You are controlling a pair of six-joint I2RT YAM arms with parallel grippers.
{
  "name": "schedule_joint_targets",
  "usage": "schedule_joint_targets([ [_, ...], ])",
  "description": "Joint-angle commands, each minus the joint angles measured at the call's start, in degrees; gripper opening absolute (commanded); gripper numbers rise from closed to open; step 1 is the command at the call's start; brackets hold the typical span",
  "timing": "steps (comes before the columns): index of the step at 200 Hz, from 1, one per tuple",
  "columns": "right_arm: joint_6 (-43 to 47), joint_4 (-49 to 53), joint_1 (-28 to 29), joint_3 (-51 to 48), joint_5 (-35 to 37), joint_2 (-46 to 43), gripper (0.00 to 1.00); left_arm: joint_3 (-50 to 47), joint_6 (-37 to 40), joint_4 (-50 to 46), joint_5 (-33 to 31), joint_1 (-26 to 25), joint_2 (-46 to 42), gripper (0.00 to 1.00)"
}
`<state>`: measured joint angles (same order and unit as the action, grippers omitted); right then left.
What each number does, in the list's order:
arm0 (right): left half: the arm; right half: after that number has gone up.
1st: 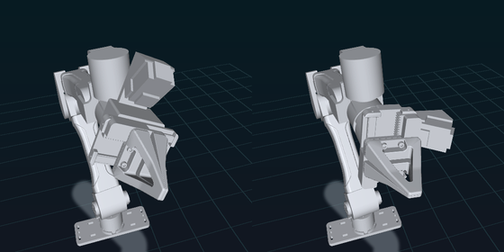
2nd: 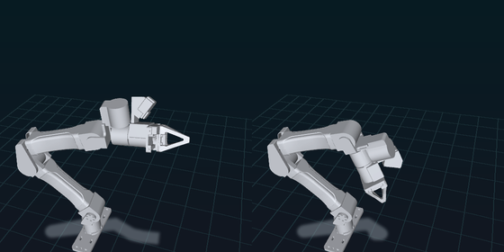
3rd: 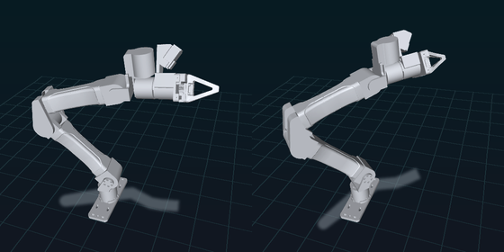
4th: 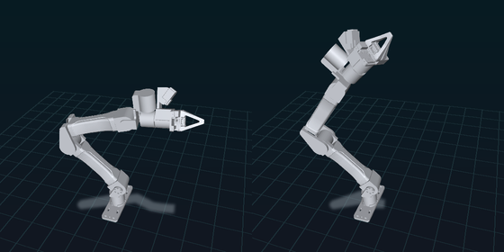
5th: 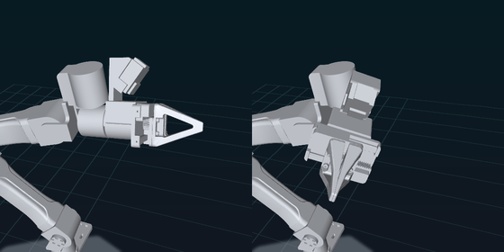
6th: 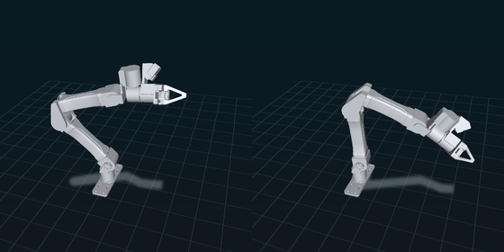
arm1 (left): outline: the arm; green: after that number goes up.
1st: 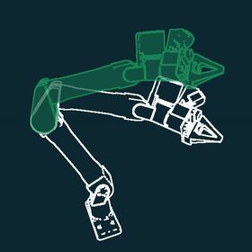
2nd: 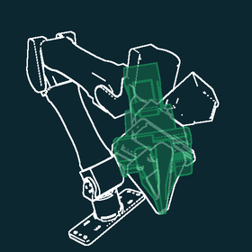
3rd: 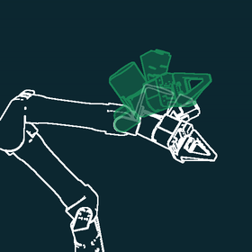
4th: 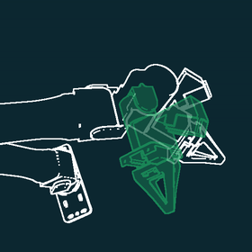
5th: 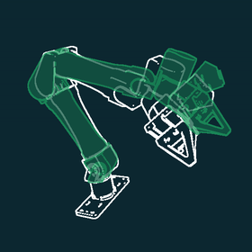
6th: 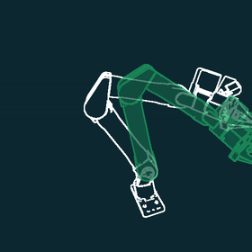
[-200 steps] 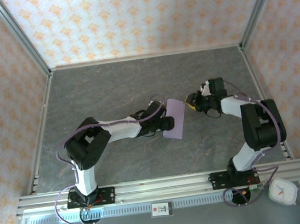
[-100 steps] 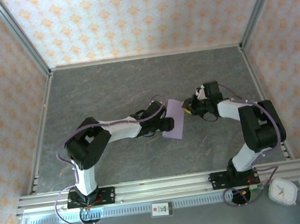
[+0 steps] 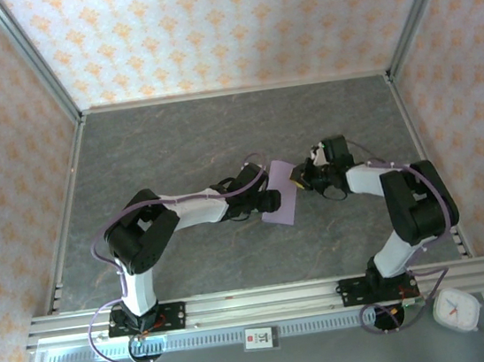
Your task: Fold a paper plane with a square sheet of paper (pick it up from the middle)
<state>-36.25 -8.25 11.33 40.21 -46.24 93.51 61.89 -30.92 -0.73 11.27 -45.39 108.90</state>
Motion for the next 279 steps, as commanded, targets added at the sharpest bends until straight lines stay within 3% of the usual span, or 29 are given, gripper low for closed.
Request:
schedule_joint_targets([
  [1,-0.38,-1.29,0.69,-1.06,1.02,1.49,0.12,-0.01,1.03,-2.39,0.79,-0.41,2.81,0.66],
  [143,1.53,3.76,1.67,-2.56,6.24,5.69,0.06,2.95,1.43,-4.21,1.86,-0.23,1.31,0.67],
  [177,1.62,4.21,1.67,-2.98,7.12,5.69,0.06,6.22,-0.01,-4.97,1.87,2.3,-3.24,0.73],
  [206,1.71,4.38,1.68,-2.97,7.43,6.16,0.06,10.62,0.02,-5.65,3.23,4.29,-4.82,0.72],
  [226,1.72,4.43,1.67,-2.95,7.65,6.24,0.05,13.87,0.32,-6.15,6.79,4.52,-3.41,0.57],
  [253,1.71,4.39,1.67,-2.94,7.72,6.34,0.06,13.94,-0.55,-3.7,10.81,4.43,-1.84,0.15],
  [271,1.71,4.31,1.67,-2.93,7.79,6.5,0.05,13.64,-0.25,-2.94,12.84,4.44,-1.08,0.0],
  [279,1.69,4.3,1.67,-2.88,7.73,6.57,0.05,13.22,0.01,-2.39,13.99,4.44,-0.85,0.0],
])
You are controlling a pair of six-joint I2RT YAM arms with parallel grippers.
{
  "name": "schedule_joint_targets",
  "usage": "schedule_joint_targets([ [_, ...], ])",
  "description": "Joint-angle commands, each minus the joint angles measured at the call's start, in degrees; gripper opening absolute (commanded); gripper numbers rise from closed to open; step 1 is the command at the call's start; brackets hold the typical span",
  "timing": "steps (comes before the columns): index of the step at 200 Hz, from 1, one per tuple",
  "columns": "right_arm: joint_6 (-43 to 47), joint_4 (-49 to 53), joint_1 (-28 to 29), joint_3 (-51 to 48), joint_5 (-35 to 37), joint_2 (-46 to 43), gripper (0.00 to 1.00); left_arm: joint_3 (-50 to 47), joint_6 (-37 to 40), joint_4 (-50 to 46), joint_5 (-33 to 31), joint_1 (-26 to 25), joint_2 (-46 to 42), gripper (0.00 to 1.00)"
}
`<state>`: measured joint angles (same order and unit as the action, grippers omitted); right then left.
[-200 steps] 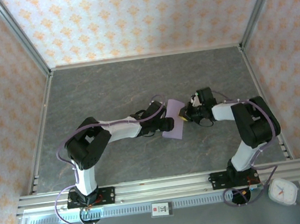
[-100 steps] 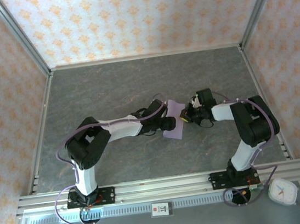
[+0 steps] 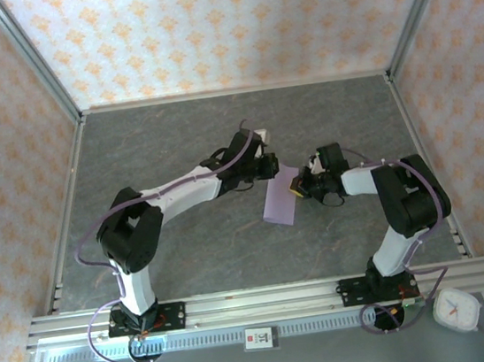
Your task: Fold a paper plane with a square sheet of paper (pick it up from the middle)
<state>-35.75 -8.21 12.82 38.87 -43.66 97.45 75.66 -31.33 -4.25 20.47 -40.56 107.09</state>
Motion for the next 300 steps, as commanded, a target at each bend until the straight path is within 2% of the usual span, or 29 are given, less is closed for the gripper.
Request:
schedule_joint_targets([
  [1,1.19,4.21,0.19,-1.58,5.2,2.65,0.05,-0.62,0.5,1.19,4.91,-0.4,0.99,0.0],
  [57,1.29,3.99,0.19,-1.77,5.17,3.27,0.05,-5.37,1.84,2.23,7.92,-0.45,1.47,0.0],
  [126,1.29,3.81,0.19,-2.13,5.25,3.87,0.05,-7.66,2.41,2.95,4.25,-0.4,5.62,0.0],
  [196,1.67,3.99,0.19,-2.27,5.49,4.51,0.04,-14.66,1.08,6.12,0.79,0.21,5.35,0.0],
  [246,2.16,4.36,0.19,-2.17,5.69,4.88,0.03,-6.68,0.58,5.49,4.18,1.4,3.28,0.0],
  [300,2.26,4.34,0.19,-2.29,5.77,5.12,0.03,1.42,2.52,4.26,8.49,2.17,9.49,0.0],
])
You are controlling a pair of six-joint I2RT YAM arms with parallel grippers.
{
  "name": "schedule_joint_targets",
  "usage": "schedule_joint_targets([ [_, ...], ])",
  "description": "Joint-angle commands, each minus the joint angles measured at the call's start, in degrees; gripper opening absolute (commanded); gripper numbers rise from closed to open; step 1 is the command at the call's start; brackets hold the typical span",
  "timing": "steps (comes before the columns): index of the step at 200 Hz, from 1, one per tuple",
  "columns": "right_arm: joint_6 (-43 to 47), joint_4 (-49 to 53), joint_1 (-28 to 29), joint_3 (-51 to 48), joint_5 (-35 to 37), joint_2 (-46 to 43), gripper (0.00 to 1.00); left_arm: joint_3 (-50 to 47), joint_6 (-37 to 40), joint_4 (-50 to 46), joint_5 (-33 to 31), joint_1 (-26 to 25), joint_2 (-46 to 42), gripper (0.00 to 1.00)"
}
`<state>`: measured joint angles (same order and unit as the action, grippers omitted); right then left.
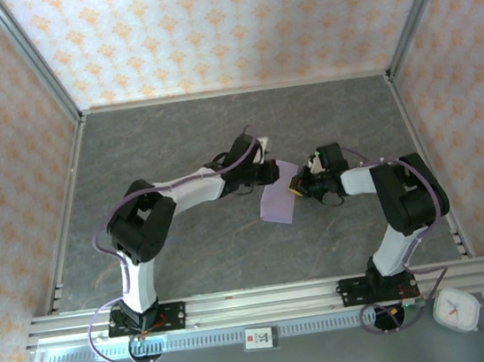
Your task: Fold a paper plane with a square sheet of paper (pick it up from the middle)
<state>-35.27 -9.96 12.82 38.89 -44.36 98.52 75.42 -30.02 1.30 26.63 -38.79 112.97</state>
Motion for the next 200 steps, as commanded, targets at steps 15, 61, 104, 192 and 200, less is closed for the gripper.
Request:
schedule_joint_targets([
  [15,1.86,6.01,0.19,-2.33,6.4,4.15,0.03,1.31,2.04,-1.39,2.01,0.63,4.65,0.0],
  [61,2.13,6.35,0.19,-1.98,6.72,4.58,0.03,-3.67,2.59,1.25,0.95,2.56,6.58,0.0],
  [104,2.48,6.4,0.19,-2.02,7.09,5.36,0.01,-6.66,2.44,2.94,0.12,3.32,6.04,0.0],
  [192,2.5,6.18,0.17,-2.44,7.8,5.28,0.0,8.04,3.77,-0.01,3.71,4.6,9.73,0.0],
  [200,2.57,6.25,0.19,-2.59,7.88,5.31,0.0,8.77,4.23,-0.48,3.69,4.68,10.67,0.0],
])
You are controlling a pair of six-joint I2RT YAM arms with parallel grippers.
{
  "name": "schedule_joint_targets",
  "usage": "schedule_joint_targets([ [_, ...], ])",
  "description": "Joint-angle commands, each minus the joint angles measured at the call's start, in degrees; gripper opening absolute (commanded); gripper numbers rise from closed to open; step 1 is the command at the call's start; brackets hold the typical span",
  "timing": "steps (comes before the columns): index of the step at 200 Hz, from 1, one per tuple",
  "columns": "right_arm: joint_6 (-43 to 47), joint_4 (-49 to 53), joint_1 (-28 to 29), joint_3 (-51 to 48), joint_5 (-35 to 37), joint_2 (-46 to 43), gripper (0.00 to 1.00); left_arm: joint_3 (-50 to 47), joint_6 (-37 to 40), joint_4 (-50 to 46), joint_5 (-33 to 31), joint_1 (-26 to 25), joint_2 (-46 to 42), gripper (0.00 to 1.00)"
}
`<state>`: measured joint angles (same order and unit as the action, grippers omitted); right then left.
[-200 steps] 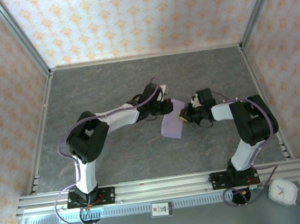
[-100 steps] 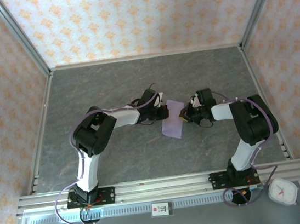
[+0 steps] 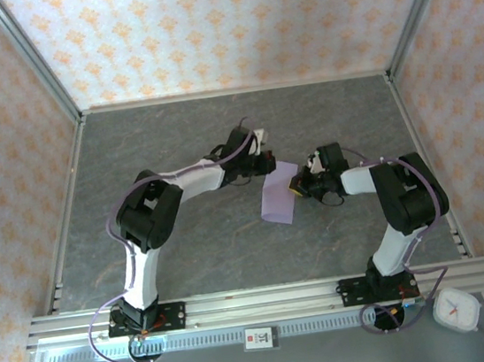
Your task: Fold a paper plane with a square sheet of paper (pick it up from the middle)
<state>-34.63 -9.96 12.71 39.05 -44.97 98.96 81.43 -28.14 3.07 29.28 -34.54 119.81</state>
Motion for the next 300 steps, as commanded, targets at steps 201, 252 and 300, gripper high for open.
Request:
schedule_joint_targets([
  [201,3.87,6.89,0.3,-4.24,9.12,4.18,0.0,-13.81,-0.02,2.97,2.87,0.21,-9.49,0.0],
  [252,4.15,7.17,0.3,-4.39,9.46,4.31,0.0,-21.75,-2.33,6.47,3.07,-3.15,-13.02,0.0],
  [300,3.86,7.07,0.3,-4.37,9.74,4.62,0.0,-24.86,-2.62,7.01,2.54,-4.61,-13.19,0.0],
])
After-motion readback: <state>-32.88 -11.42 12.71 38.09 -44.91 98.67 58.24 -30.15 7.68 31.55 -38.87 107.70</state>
